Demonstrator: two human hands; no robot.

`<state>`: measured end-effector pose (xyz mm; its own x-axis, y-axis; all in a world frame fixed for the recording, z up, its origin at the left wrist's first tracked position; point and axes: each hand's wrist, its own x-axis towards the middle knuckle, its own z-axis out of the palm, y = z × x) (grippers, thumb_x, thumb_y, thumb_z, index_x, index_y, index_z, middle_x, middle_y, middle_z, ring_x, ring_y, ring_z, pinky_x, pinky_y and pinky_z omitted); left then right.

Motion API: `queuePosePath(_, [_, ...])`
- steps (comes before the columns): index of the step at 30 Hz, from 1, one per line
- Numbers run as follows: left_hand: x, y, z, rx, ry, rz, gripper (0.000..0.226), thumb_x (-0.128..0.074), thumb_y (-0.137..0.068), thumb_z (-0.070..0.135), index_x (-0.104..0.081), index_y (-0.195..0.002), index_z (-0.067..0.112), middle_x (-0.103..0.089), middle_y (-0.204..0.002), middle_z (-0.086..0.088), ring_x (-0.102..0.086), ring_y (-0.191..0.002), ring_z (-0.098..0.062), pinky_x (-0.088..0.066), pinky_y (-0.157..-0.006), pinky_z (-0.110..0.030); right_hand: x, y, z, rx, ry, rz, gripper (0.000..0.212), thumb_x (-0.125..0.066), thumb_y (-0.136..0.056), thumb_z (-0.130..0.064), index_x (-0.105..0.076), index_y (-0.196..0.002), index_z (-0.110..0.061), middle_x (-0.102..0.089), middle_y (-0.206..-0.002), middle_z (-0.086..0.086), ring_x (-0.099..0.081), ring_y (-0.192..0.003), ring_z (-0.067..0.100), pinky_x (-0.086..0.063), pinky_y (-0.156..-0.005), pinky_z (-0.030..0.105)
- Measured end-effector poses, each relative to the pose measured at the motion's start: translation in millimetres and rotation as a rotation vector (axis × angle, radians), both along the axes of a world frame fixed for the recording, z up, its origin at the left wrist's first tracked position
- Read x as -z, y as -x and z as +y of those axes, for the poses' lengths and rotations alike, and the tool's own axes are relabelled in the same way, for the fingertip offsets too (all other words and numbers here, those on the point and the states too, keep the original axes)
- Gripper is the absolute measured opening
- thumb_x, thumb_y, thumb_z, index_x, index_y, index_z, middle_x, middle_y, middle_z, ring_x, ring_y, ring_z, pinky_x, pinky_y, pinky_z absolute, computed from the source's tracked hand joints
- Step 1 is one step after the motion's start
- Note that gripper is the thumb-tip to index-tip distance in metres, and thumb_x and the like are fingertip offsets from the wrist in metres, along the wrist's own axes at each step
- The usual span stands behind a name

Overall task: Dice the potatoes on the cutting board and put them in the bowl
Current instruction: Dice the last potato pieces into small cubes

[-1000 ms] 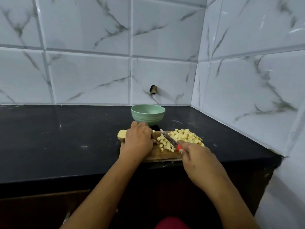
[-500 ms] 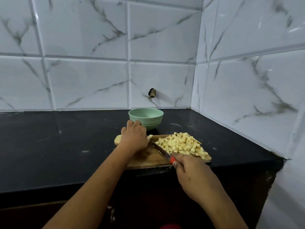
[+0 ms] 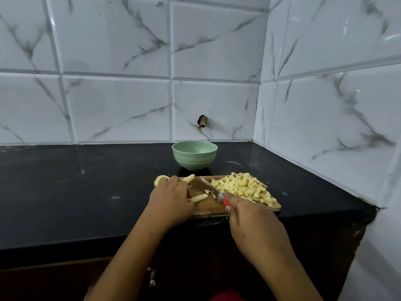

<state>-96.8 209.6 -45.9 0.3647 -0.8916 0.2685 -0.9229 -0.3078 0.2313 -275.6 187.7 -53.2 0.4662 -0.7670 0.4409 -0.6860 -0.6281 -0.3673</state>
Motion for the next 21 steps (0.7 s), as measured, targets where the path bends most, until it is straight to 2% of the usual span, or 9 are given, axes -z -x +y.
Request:
queuePosePath(5, [10.1, 1.8, 5.0, 0.010, 0.150, 0.135, 0.013, -0.052, -0.089, 0.025, -0.059, -0.101, 0.023, -0.055, -0.108, 0.006, -0.048, -0.102, -0.015, -0.045, -0.089, -0.033, 3.7, -6.7, 1.2, 0.002, 0.061, 0.171, 0.049, -0.036, -0.102, -0.022, -0.028, -0.147, -0.037, -0.063, -0.109, -0.007, -0.058, -0.089, 0.011, -0.046, -0.064, 0.027])
queuePosePath(9, [14.5, 3.1, 6.8, 0.010, 0.248, 0.179, 0.011, -0.060, -0.087, 0.027, -0.063, -0.098, 0.025, -0.055, -0.094, 0.012, -0.052, -0.094, -0.011, -0.048, -0.083, -0.030, 5.5, -16.2, -1.5, 0.000, 0.096, 0.236, 0.052, -0.041, -0.100, -0.016, -0.027, -0.148, -0.033, -0.063, -0.103, -0.003, -0.050, -0.076, 0.013, -0.034, -0.051, 0.026])
queuePosePath(12, [15.8, 3.0, 9.2, 0.019, 0.297, 0.223, 0.007, -0.063, -0.087, 0.026, -0.064, -0.093, 0.027, -0.052, -0.082, 0.018, -0.051, -0.084, -0.004, -0.043, -0.075, -0.024, 2.8, -19.5, -5.6, 0.004, 0.115, 0.231, 0.052, -0.040, -0.100, -0.015, -0.030, -0.147, -0.034, -0.062, -0.097, -0.003, -0.049, -0.071, 0.014, -0.029, -0.045, 0.025])
queuePosePath(16, [18.6, 2.4, 11.3, 0.034, 0.345, 0.250, 0.008, -0.064, -0.087, 0.026, -0.065, -0.094, 0.029, -0.055, -0.084, 0.018, -0.050, -0.082, -0.002, -0.039, -0.073, -0.020, 2.2, -12.6, -1.6, 0.009, 0.115, 0.183, 0.054, -0.039, -0.101, -0.017, -0.024, -0.149, -0.036, -0.062, -0.099, -0.004, -0.049, -0.074, 0.013, -0.037, -0.053, 0.027])
queuePosePath(21, [21.8, 4.2, 11.0, 0.016, 0.380, 0.233, 0.012, -0.063, -0.086, 0.024, -0.069, -0.095, 0.030, -0.058, -0.085, 0.017, -0.053, -0.087, -0.006, -0.041, -0.073, -0.022, 5.5, -19.2, 15.0, 0.000, 0.091, 0.270, 0.062, -0.040, -0.098, -0.008, -0.015, -0.152, -0.026, -0.062, -0.108, 0.001, -0.058, -0.092, 0.018, -0.041, -0.062, 0.029])
